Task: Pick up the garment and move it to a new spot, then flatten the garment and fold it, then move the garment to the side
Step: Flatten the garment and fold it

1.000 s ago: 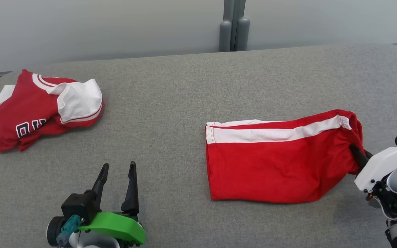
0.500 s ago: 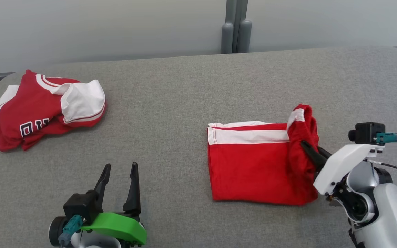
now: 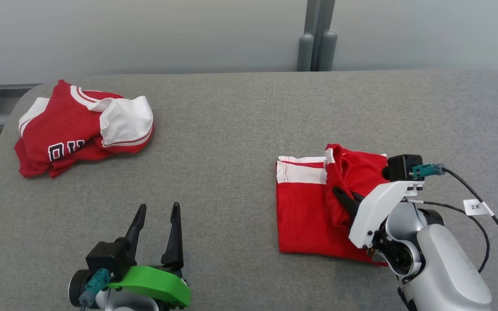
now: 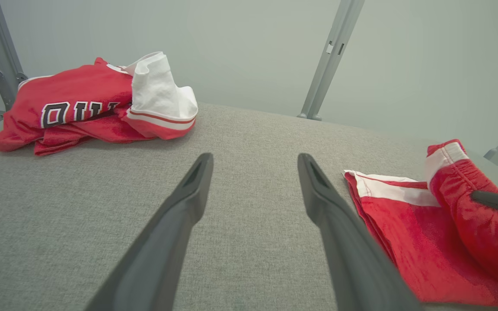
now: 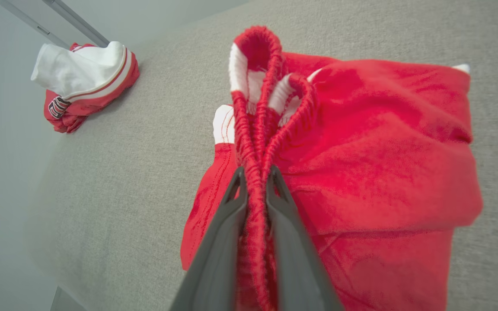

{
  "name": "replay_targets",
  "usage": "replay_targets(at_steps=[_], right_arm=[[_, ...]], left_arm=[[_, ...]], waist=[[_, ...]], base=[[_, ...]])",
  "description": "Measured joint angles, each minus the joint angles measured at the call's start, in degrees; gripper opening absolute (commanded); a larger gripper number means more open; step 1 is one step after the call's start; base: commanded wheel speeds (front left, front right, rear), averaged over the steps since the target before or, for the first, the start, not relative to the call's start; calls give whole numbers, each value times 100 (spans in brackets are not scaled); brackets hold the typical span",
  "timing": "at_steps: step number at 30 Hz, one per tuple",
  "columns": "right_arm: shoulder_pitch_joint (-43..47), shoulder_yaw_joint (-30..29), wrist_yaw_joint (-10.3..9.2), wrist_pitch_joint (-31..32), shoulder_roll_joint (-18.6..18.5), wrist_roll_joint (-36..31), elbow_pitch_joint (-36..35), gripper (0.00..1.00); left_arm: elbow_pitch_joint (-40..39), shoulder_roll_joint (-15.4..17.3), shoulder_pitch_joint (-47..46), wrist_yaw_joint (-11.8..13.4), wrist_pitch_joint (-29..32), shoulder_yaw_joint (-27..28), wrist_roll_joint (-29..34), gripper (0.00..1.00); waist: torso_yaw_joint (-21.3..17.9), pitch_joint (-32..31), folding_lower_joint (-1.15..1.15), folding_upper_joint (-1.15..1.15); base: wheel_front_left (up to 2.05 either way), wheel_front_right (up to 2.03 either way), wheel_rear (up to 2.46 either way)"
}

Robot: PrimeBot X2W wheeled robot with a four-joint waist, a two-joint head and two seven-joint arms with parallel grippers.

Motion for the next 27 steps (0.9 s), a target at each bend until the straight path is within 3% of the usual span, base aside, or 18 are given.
replay_targets(at_steps=[23, 25, 26, 27], right_arm=[[-1224, 1137, 0, -1300, 10, 504, 3031, 0], [-1319, 1257, 0, -1417, 9, 552, 3205, 19], [-1364, 1314, 0, -1474, 9, 572, 3277, 36], [-1405, 1384, 0, -1533, 7, 591, 3341, 46]], left_arm=[[215, -127, -58, -103, 0, -214, -15, 100], [230, -127, -57, -110, 0, -225, -21, 100], [231, -127, -56, -111, 0, -231, -21, 100], [231, -127, -55, -110, 0, -237, -22, 100]], waist=[[611, -238, 0, 0], [620, -257, 0, 0], [623, -265, 0, 0], [624, -272, 0, 0]], base=[[0, 0, 0], [0, 0, 0], [0, 0, 0], [0, 0, 0]])
